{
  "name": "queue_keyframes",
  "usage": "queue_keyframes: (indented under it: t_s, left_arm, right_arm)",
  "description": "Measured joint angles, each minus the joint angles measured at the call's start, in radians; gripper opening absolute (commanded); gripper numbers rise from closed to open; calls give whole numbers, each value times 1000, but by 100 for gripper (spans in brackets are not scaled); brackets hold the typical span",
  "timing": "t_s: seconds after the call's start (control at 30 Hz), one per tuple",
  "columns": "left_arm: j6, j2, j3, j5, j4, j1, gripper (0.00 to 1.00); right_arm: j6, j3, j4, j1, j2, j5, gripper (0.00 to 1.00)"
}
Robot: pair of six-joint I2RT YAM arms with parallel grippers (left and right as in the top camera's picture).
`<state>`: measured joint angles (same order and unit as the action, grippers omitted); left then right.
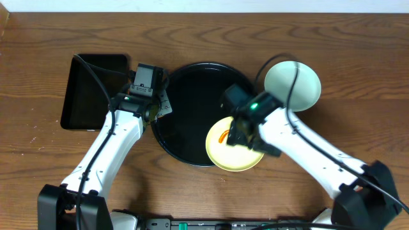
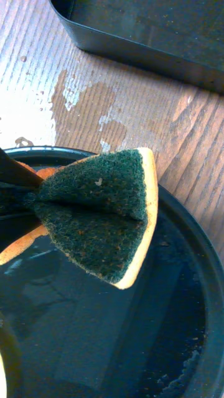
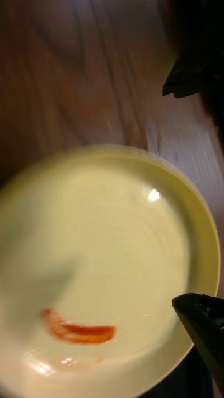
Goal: Clean dirty plates on tray and stack at the side
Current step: 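Grasp the yellow plate rim and slide it to the tray center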
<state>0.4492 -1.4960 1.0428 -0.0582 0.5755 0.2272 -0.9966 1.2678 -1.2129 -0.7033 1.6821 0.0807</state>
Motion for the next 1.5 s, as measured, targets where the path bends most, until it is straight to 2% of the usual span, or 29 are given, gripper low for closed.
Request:
queue_keyframes:
  t_s: [0.17, 0.53, 0.63, 0.73, 0.8, 0.97, 1.0, 1.07, 1.13, 1.5]
  left_arm:
    - [0, 0, 0, 0, 1, 0, 8]
    - [0, 0, 0, 0, 2, 0, 9]
    - [0, 0, 0, 0, 2, 0, 8]
    - [0, 0, 0, 0, 6, 0, 8]
    - [0, 0, 0, 0, 10, 0, 9]
    - [0, 0, 0, 0, 10, 0, 8]
    - [0, 0, 0, 0, 10, 0, 8]
    - [0, 0, 0, 0, 10, 0, 9]
    - [0, 0, 0, 0, 10, 0, 8]
    - [0, 0, 0, 0, 10, 0, 8]
  right_arm:
    - [-32, -78, 54, -16, 8, -64, 99]
    - [-48, -91, 42, -12, 8, -106, 99]
    - [-68, -119, 87, -12, 8, -106, 90]
    - [-102, -165, 111, -10, 8, -106, 90]
    - [-115, -192, 119, -3, 8, -106, 82]
    - [-136, -203, 143, 28, 8, -94, 72]
    - [-137, -203, 145, 28, 8, -87, 68]
    - [-140, -203, 145, 27, 8, -80, 53]
    - [-146, -203, 146, 27, 8, -74, 45]
    - [-143, -203, 134, 26, 8, -86, 45]
